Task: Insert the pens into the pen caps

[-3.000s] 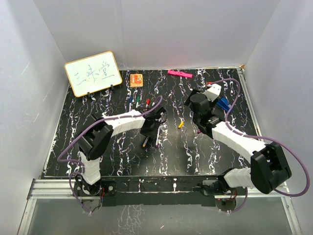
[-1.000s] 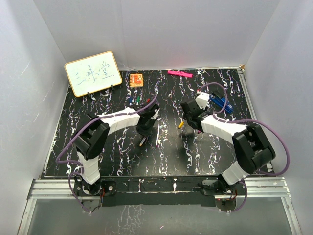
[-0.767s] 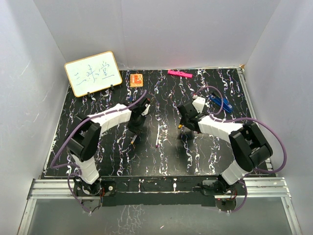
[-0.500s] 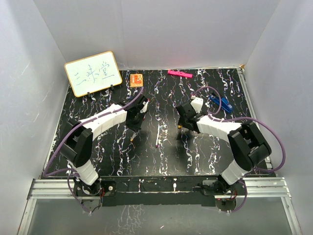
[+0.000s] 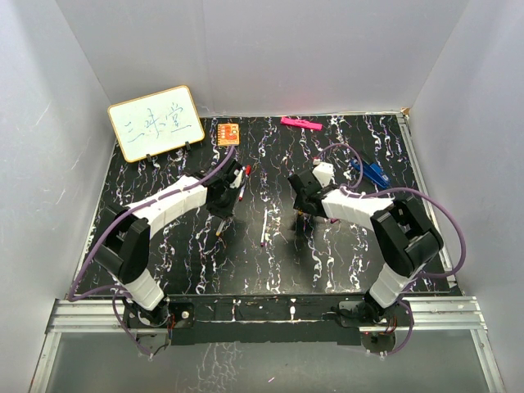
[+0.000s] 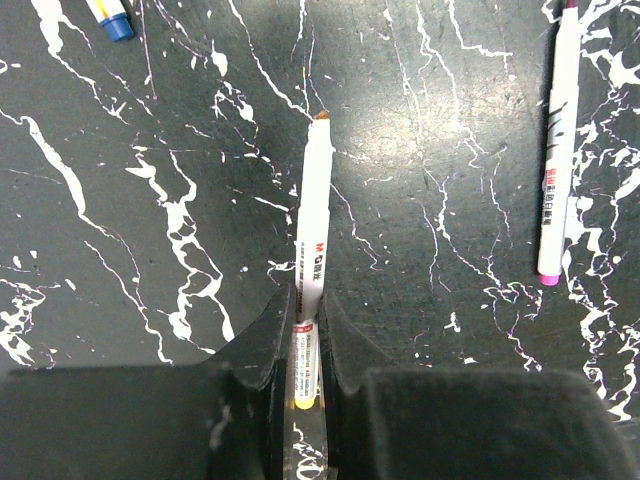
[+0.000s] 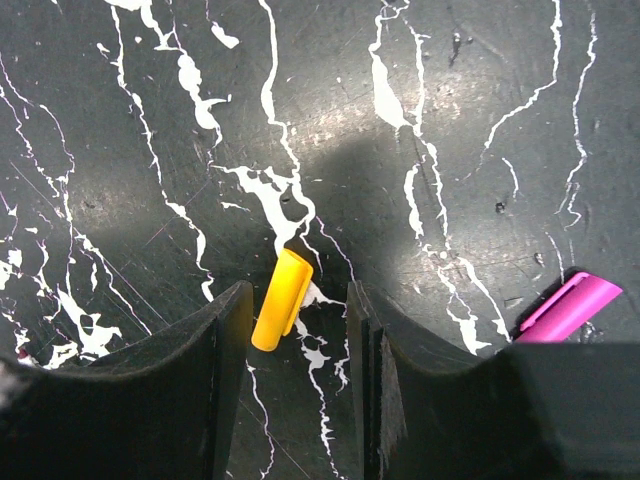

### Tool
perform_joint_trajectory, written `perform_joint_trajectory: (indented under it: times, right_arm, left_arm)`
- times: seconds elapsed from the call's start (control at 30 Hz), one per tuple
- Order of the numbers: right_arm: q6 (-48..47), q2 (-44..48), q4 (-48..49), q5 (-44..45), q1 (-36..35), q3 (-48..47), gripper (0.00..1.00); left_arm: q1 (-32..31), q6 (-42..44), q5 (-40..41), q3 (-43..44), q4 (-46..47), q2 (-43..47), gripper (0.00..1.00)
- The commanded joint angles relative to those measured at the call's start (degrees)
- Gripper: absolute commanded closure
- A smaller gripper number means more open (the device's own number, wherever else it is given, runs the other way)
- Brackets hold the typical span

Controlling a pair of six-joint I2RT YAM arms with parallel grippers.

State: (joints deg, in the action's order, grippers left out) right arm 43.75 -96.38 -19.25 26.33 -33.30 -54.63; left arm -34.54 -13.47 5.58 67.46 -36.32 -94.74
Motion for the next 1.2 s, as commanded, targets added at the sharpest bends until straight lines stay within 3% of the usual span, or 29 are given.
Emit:
perform_joint_trajectory:
  times: [0.0, 0.7, 1.17]
  right_arm:
    - [0.75, -0.88, 0.54, 0.52, -0.77, -3.09, 0.6]
    - [0.81, -7.55, -2.24, -1.87, -2.63, -5.77, 0.68]
    - [-1.6, -8.86, -9.55, -5.66, -3.2, -5.04, 0.95]
  left_arm:
    - [0.61, -0.43, 0.71, -0.69, 0.11, 2.89, 1.0]
    - [1.51, 0.38, 0.28, -1.0, 1.39, 2.48, 1.0]
    - [1.88, 0.38, 0.87, -0.5, 0.81, 3.28, 1.0]
